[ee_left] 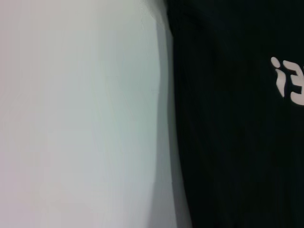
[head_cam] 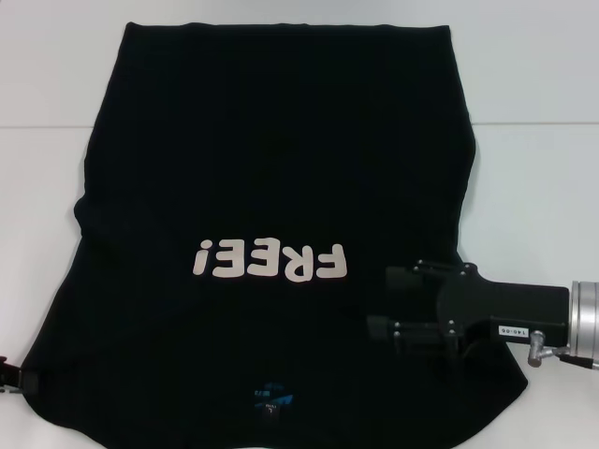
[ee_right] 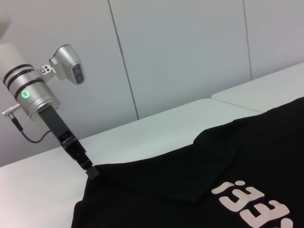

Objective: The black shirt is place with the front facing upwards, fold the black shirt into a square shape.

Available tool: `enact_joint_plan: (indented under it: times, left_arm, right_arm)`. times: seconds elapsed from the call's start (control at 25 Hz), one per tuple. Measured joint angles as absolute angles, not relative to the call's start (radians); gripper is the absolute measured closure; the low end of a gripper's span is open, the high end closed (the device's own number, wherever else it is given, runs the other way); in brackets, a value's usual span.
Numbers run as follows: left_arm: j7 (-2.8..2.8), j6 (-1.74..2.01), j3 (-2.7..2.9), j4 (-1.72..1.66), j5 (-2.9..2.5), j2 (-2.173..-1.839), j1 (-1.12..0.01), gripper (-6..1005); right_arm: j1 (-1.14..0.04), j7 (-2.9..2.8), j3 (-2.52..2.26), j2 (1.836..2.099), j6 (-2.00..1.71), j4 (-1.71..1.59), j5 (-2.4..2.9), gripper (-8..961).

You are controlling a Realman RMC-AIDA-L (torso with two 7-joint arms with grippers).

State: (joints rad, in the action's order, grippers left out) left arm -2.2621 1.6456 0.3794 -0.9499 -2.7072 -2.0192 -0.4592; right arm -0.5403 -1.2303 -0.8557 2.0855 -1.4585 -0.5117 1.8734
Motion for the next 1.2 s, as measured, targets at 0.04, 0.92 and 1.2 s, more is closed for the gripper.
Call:
enact_joint_plan:
  times: [0.04,0.92,1.2]
  left_arm:
    - [-2.262,1.644,0.380,-0.950,-2.708,-2.019,-0.459,933]
    - [-2.238,1.743,0.353,-0.954,-2.671,-1.992,-0.470,965]
    - [-2.236,1.746,0.348,-0.953,-2.665,-1.988,-0.472,965]
  right_arm:
    - [-0.541,-1.230,-0.856,2.086,-1.459,-0.513,1.873,119]
    - [-0.594,-2.359,-0.854,1.898,-1.567,-0.756,2.243,129]
    - [-0.624,-2.423,-0.862,1.910,-1.578,-0.725,2.354,130]
